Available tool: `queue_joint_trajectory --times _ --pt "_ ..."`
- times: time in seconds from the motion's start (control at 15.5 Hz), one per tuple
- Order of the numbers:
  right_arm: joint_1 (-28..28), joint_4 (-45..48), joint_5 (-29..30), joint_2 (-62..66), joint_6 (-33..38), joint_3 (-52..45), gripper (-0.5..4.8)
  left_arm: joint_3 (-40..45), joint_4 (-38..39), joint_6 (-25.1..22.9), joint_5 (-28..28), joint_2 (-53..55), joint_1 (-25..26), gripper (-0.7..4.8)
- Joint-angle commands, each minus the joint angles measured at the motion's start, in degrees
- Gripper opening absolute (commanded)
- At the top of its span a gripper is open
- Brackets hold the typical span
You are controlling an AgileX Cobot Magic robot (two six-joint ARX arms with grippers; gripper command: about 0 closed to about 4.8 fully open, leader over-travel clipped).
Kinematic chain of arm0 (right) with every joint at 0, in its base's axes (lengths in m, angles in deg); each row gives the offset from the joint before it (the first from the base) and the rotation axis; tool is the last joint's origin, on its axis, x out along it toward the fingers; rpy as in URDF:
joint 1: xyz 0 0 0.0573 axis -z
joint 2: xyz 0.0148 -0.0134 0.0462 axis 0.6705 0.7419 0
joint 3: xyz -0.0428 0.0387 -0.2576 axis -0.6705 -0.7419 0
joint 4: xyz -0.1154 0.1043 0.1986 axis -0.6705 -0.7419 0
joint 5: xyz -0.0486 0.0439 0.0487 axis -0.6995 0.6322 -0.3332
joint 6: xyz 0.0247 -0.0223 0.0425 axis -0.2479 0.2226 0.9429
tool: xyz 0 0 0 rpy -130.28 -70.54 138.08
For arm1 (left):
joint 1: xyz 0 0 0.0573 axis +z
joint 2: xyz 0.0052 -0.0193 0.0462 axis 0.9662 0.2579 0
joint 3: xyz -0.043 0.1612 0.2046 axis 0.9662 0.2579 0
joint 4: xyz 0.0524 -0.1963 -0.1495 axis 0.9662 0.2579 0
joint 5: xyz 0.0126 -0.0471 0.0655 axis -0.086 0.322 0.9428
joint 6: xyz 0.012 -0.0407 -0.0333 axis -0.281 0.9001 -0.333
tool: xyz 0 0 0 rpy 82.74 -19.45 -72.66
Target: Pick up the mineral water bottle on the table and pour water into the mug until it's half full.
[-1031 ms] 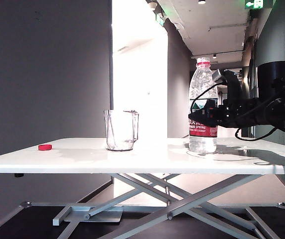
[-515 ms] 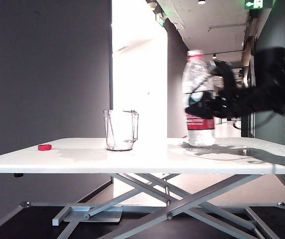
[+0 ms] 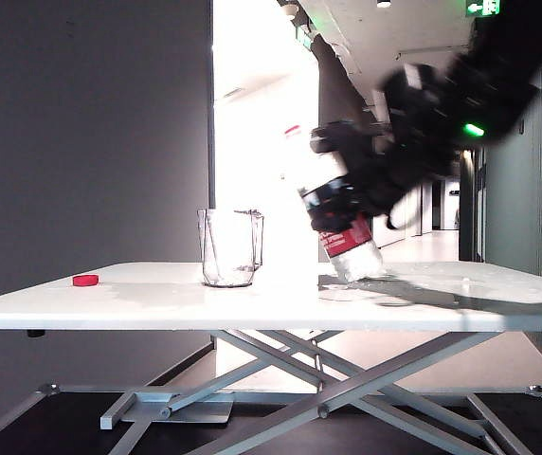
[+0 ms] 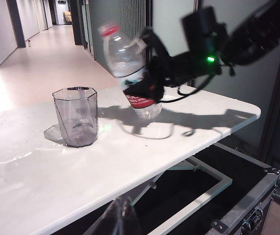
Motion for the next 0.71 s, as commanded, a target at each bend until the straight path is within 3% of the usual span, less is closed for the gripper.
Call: queue_joint_trajectory --times 0.06,0.45,0.71 --pt "-3.8 -3.3 -10.1 -1.2 -12.2 4.4 2.02 -0.1 -0.5 0.1 -0.3 0.0 0.0 -0.05" --pt "-5.6 -8.2 -22.8 -1.1 -21.3 7.3 2.01 -0.1 -0.5 0.1 -0.3 0.0 0.0 -0.05" --pt "-5.7 -9.1 -25.2 -1.0 -28.6 7.3 2.01 -0.1 -0.4 0.1 -0.3 0.0 0.0 -0.05"
